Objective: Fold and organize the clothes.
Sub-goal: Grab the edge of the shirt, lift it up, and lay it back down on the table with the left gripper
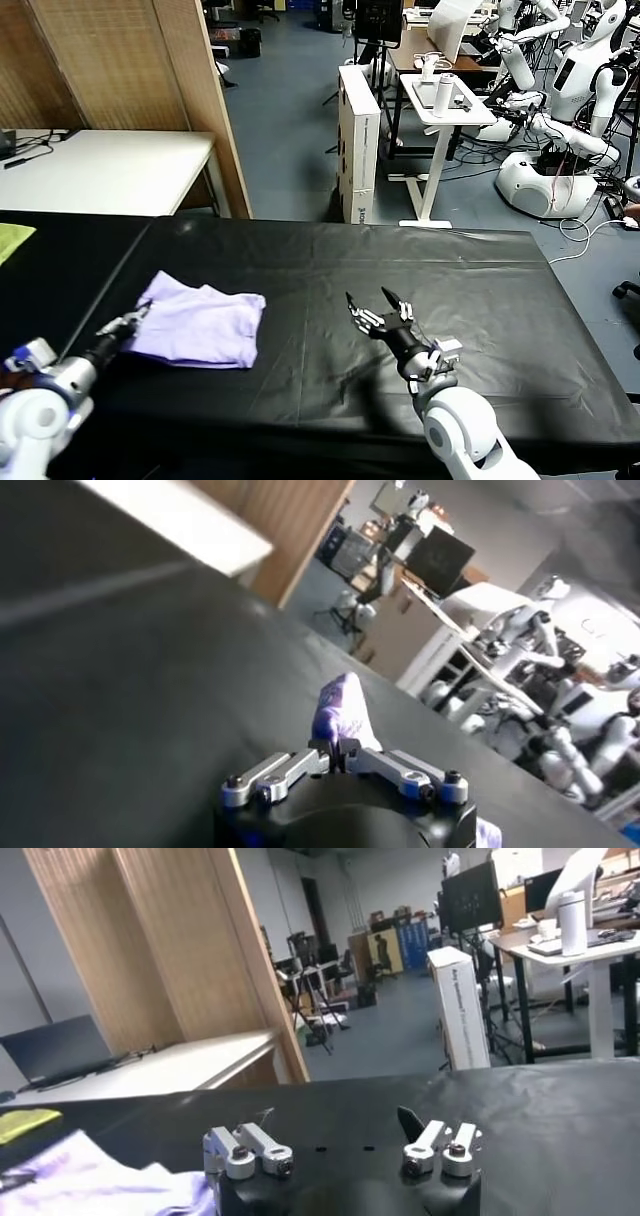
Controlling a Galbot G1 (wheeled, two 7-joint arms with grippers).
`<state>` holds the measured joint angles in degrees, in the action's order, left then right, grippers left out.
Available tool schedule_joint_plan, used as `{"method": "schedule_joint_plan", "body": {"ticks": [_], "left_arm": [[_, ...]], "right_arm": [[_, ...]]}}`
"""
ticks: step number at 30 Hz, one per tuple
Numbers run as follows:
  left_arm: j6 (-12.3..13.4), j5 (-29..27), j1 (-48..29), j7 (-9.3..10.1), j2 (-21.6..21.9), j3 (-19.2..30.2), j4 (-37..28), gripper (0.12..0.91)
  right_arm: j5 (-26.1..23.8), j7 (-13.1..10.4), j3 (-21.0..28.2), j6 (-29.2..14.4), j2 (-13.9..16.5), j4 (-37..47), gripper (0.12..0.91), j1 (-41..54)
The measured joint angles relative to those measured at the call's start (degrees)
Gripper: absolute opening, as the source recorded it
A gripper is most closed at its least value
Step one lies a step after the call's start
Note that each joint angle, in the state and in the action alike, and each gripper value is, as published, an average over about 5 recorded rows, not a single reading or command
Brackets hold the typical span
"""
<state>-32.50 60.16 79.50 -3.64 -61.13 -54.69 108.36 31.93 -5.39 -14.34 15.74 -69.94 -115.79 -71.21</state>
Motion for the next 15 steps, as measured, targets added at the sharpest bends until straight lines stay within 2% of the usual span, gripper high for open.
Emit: {"method": "schedule_joint_plan", "body": {"ticks": [9,12,15], "left_arm": [[-1.1,2.9,1.8,1.91,10.1,-7.7,1.7,0.179],[-1.7,2.8,2.2,3.43,10.9,-8.9,3.3,0.179],[-2.3,1.2,2.3,5.66,9.6,-8.2,6.2,0.179]], "right_arm": [[-0.1,0.0,-0.1,-0.5,-0.4,0.0,0.907,-0.8],[-0.3,0.0,-0.2,-0.6,-0.4,0.0,0.907,-1.2],[-0.6,0.0,-0.2,-0.7,-0.6,-0.1,0.907,-1.6]]}}
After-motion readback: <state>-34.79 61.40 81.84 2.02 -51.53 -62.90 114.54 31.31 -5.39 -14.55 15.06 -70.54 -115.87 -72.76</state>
